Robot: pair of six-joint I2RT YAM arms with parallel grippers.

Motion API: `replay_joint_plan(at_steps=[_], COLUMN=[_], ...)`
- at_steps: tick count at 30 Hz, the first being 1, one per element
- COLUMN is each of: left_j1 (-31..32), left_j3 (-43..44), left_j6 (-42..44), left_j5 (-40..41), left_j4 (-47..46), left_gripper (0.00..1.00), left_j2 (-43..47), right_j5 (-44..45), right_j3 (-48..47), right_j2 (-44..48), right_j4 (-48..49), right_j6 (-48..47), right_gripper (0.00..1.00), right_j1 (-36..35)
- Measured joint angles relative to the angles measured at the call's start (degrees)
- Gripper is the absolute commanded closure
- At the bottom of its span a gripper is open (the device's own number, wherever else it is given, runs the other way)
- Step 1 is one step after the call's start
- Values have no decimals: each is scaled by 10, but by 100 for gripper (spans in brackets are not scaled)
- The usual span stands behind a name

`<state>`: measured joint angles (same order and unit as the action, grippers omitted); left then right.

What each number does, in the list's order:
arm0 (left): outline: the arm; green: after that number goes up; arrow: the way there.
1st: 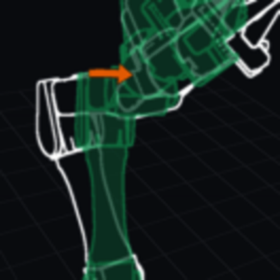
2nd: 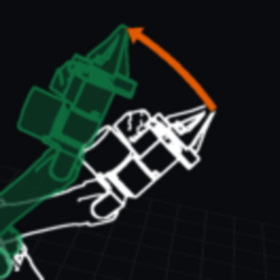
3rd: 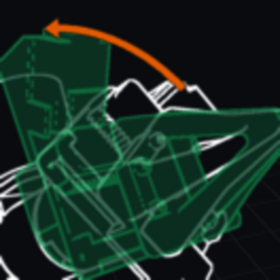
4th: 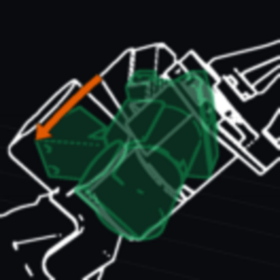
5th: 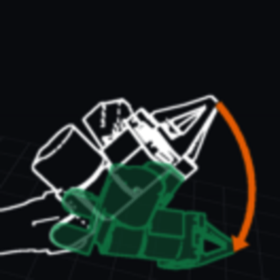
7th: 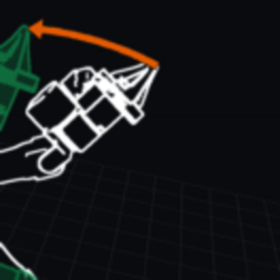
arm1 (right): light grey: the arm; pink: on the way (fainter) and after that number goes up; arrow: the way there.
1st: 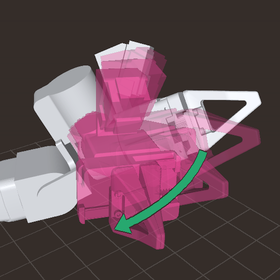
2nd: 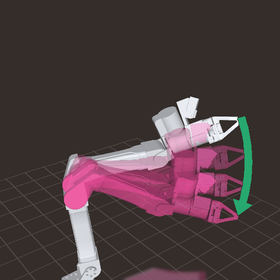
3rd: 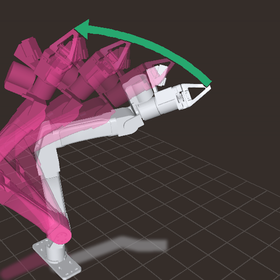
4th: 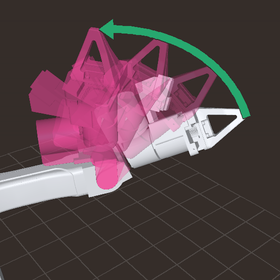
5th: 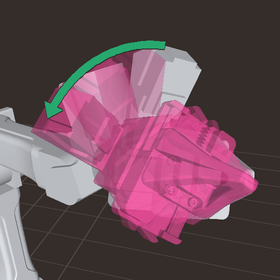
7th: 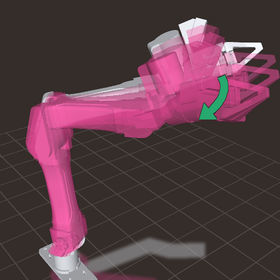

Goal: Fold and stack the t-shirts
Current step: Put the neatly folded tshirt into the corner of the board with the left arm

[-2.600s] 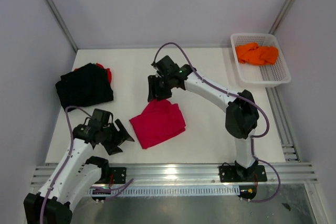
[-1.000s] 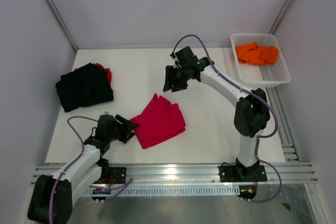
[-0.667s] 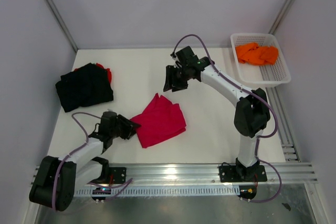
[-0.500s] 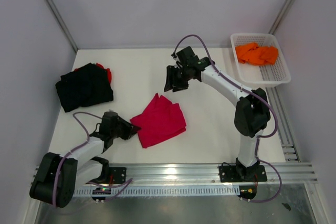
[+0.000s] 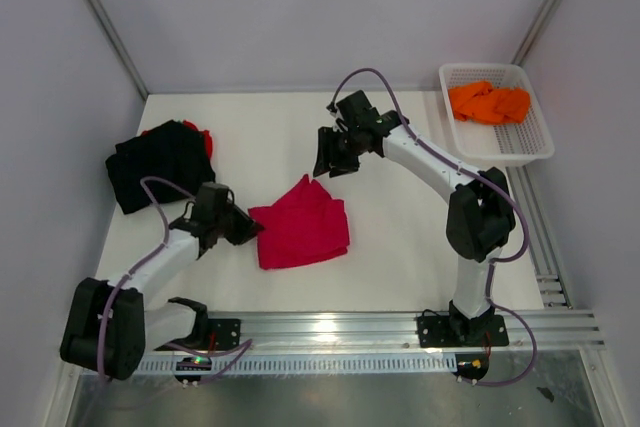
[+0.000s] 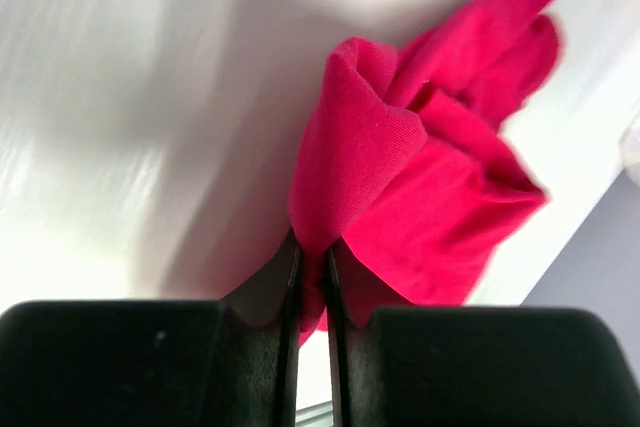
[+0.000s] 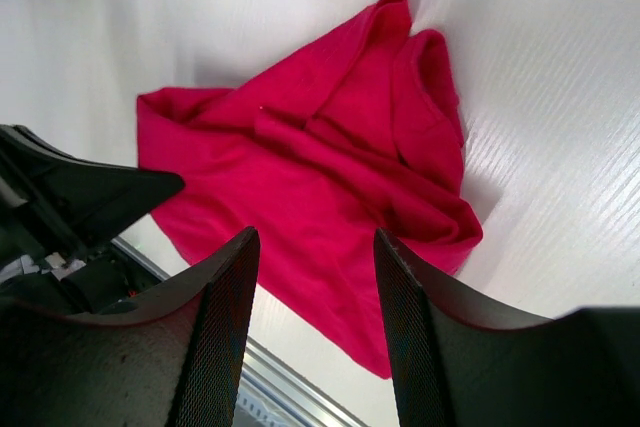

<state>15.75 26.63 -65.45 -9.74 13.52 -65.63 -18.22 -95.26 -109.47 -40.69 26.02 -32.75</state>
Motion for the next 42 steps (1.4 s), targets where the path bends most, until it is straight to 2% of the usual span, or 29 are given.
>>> replay_joint_plan(at_steps=[5,15,20,24,34,42], left_j1=[0,-19,-49,-76,-172,-176], left_j3=[135,295,439,533,667,906], left_j6=[59,144,200,239,299,377], left_j5=[31,49,81,99,126,134], left_j4=[71,182,258,303,401,519], left_gripper=[95,99,100,100,100,100], left_j2=[-48,-209,-282,-304,-325,-407], right_j5=[0,0,0,-1,-7,-16], right_j3=[9,70,90,97,127,130], right_j2=[2,36,52,56,61,61], right_j4=[4,12,17,25,39,56], right_j6=[0,-7,-9,-9,-9,-4], right_gripper=[46,46,46,46,46,46], right_j1=[2,27,40,41,47,49])
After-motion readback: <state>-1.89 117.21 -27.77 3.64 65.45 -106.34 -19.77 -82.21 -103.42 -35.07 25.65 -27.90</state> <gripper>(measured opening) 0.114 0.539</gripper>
